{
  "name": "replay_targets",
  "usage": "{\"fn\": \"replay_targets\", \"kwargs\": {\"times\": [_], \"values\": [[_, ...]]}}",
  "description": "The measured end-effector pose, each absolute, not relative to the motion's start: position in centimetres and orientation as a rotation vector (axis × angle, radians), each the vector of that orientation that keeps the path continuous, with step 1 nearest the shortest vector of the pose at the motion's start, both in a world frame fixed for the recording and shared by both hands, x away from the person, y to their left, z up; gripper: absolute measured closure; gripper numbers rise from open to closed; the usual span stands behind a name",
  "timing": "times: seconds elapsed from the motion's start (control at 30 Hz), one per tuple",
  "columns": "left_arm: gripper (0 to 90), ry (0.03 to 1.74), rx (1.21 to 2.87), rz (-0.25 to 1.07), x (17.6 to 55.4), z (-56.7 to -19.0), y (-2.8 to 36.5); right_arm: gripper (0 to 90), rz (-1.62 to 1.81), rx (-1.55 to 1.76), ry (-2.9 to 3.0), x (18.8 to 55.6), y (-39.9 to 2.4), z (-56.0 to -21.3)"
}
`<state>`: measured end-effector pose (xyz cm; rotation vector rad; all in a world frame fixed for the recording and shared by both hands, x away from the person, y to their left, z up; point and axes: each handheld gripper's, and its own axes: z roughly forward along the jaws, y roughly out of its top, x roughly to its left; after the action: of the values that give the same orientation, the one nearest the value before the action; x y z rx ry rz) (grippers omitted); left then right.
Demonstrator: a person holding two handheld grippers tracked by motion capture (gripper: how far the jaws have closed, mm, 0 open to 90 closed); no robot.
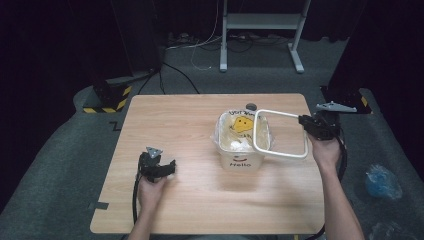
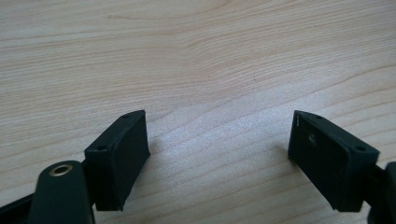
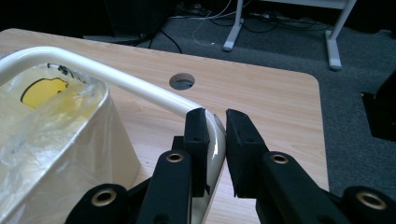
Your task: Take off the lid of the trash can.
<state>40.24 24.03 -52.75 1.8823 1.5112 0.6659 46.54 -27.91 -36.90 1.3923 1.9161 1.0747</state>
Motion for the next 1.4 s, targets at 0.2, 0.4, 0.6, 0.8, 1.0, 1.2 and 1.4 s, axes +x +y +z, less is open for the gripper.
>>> {"fn": "replay_targets", "kwargs": {"times": [0.2,0.4,0.6,0.8,1.0,1.2,1.4], "values": [[20.2,1.511,1.883,0.666,40.2,-52.7,24.0,79.3,1.072,1.41,1.898,46.0,-29.3,-37.3],[20.2,1.511,1.883,0.666,40.2,-52.7,24.0,79.4,1.07,1.42,1.886,45.6,-30.2,-37.6],[20.2,1.512,1.883,0.665,40.2,-52.7,24.0,79.4,1.071,1.431,1.881,45.3,-30.9,-38.0],[20.2,1.511,1.883,0.665,40.2,-52.7,24.0,79.4,1.077,1.44,1.876,45.1,-31.4,-38.3],[20.2,1.512,1.883,0.665,40.2,-52.7,24.0,79.4,1.077,1.443,1.87,44.7,-32.1,-38.6],[20.2,1.512,1.883,0.665,40.2,-52.7,24.0,79.5,1.08,1.461,1.857,44.2,-33.0,-39.0],[20.2,1.511,1.883,0.665,40.2,-52.7,24.0,79.4,1.066,1.471,1.86,44.0,-33.3,-39.8]]}}
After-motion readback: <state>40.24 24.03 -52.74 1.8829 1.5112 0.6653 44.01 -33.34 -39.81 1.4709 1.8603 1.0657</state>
